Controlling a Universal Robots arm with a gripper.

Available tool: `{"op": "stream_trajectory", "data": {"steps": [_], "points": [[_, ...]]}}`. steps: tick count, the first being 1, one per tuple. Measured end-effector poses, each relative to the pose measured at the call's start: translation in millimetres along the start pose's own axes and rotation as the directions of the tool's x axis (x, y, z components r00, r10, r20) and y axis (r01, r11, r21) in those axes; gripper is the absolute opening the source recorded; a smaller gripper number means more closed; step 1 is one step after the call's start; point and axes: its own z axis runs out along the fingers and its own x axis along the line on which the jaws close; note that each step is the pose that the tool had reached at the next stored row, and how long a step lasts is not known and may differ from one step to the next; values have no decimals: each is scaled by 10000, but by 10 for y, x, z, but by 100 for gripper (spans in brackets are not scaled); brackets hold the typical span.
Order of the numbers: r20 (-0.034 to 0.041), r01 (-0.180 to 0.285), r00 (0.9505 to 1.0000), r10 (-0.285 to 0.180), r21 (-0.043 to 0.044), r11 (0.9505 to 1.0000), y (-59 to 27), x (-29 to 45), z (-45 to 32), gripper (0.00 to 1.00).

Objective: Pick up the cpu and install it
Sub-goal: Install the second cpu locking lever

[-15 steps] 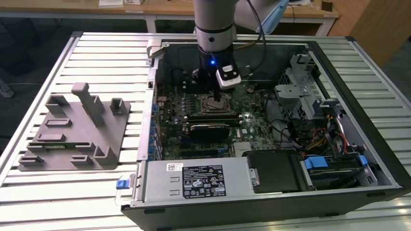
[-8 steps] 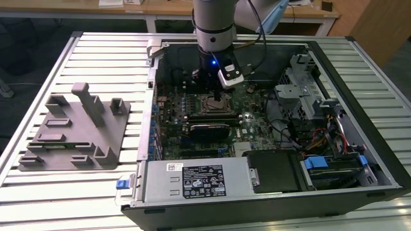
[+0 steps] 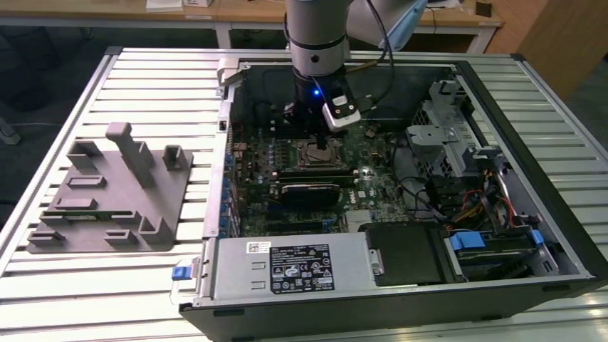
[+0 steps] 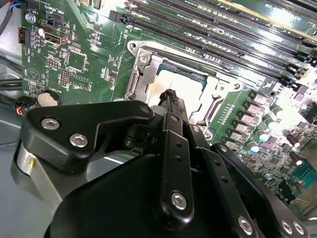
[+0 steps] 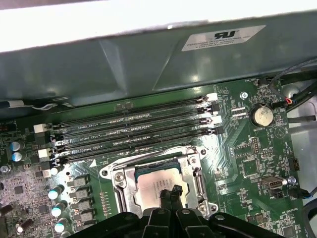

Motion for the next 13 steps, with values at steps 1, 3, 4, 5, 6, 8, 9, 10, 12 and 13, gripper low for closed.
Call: {"op": "stream_trajectory", "data": {"steps": [1, 3, 4, 5, 6, 8, 9, 10, 12, 13], "points": [[0, 0, 10000, 0, 0, 10000, 0, 0, 0, 11], [1, 0, 10000, 0, 0, 10000, 0, 0, 0, 11], [1, 0, 10000, 0, 2, 10000, 0, 0, -3, 11], [-1, 0, 10000, 0, 6, 10000, -1, -1, -16, 11], [0, 0, 10000, 0, 4, 10000, 1, -4, -38, 11], [1, -1, 10000, 1, 1, 10000, 3, -11, -97, 11], [1, 0, 10000, 0, 2, 10000, 4, -15, -128, 11], [2, -1, 10000, 1, 0, 10000, 5, -17, -151, 11], [1, 0, 10000, 0, 1, 10000, 6, -19, -163, 11], [2, 0, 10000, 0, -2, 10000, 6, -19, -162, 11]]}}
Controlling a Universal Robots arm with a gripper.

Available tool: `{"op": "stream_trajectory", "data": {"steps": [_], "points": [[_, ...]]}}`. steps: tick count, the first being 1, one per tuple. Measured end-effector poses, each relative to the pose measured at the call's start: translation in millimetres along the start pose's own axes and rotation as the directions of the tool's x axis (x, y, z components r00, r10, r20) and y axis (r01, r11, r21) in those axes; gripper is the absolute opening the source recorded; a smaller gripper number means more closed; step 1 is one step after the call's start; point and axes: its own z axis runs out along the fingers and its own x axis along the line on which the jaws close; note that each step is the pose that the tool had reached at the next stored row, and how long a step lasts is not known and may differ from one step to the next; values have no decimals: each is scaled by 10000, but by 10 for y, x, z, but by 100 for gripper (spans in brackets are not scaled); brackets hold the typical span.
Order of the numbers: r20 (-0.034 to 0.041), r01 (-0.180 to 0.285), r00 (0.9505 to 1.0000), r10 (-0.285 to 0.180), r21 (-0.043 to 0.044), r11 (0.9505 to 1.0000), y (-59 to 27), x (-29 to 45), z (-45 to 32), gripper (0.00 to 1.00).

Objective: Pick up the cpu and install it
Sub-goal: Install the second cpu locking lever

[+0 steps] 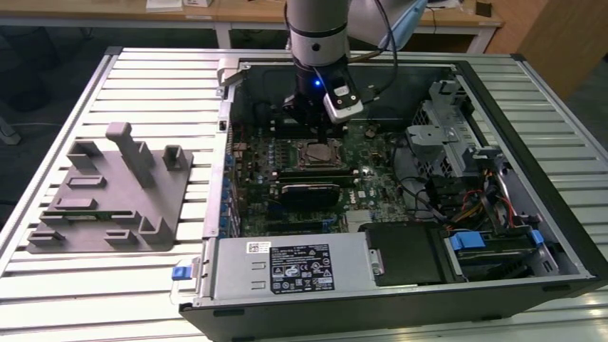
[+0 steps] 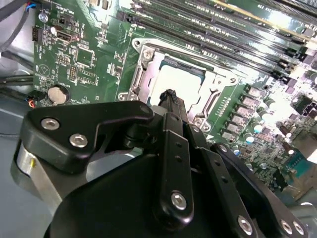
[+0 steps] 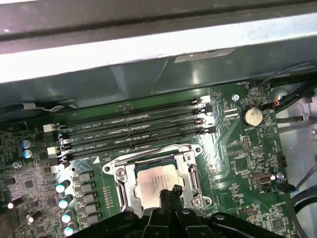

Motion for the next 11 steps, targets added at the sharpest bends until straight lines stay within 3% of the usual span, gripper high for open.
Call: {"op": "stream_trajectory", "data": {"steps": [6, 11], "points": [[-1, 1, 10000, -1, 3, 10000, -15, -3, -2, 11], [-1, 0, 10000, 0, 1, 10000, -78, -16, -2, 11]]}}
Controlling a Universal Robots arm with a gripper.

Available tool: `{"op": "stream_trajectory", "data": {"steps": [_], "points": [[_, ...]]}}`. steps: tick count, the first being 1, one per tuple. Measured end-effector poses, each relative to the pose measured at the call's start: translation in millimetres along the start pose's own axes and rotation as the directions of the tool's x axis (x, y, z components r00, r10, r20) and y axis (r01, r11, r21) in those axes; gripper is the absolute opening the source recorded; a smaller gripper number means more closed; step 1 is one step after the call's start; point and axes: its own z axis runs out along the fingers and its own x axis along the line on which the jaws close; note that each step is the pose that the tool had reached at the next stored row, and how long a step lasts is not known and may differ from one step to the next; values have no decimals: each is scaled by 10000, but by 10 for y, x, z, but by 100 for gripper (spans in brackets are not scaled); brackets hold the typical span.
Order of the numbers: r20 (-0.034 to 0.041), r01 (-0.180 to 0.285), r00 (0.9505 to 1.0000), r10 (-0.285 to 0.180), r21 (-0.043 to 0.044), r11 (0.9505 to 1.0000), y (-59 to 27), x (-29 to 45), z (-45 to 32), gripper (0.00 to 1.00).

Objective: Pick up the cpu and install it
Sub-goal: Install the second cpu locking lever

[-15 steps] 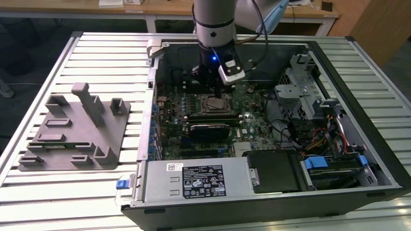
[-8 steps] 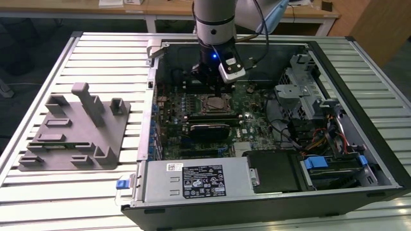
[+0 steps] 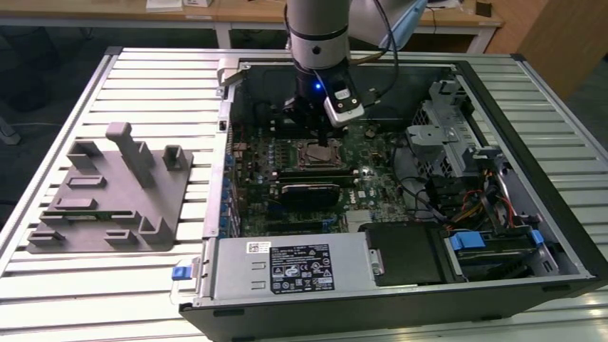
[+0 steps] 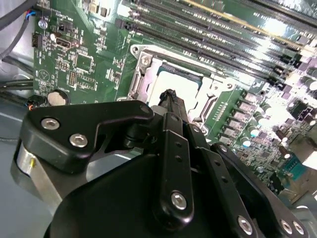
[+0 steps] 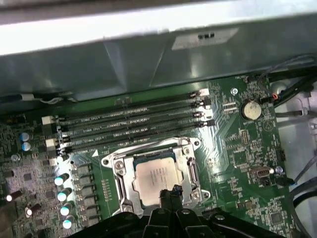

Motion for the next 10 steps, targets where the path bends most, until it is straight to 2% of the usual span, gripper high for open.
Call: {"op": "stream_trajectory", "data": {"steps": [10], "points": [[0, 0, 10000, 0, 1, 10000, -140, -28, -2, 11]]}}
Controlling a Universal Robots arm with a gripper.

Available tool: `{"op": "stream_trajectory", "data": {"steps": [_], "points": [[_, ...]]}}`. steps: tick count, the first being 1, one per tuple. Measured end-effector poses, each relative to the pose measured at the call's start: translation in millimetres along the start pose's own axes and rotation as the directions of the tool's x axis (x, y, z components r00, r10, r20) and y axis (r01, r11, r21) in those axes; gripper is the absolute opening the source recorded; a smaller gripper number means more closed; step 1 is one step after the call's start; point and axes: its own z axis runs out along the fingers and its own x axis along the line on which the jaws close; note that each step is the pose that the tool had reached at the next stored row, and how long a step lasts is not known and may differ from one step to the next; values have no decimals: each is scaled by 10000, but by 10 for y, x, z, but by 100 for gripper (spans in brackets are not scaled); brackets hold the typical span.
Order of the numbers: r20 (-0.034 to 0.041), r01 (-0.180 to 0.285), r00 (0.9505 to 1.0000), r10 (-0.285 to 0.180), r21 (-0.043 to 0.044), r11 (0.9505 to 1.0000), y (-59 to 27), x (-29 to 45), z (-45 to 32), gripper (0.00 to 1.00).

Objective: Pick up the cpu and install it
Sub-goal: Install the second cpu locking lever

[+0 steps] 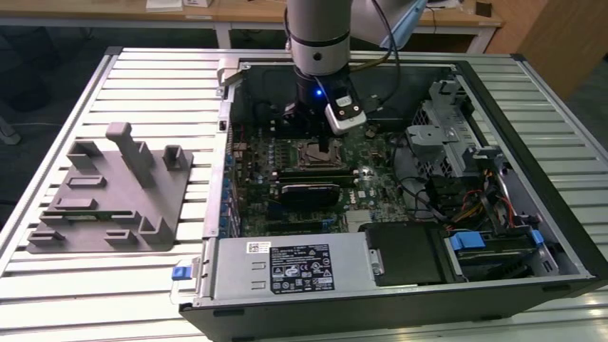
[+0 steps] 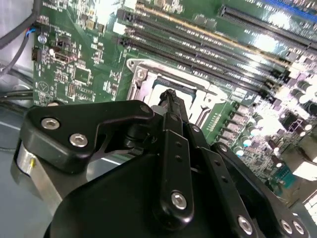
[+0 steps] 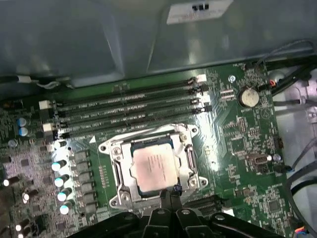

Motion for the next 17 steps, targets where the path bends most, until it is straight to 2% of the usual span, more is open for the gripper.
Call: {"op": "stream_trajectory", "data": {"steps": [9, 13, 17], "points": [[0, 0, 10000, 0, 0, 10000, -183, -37, 1, 11], [-3, 62, 10000, -62, -6, 10000, -218, -40, 23, 11], [-12, 316, 9995, -316, -47, 9995, -233, -29, 52, 11]]}}
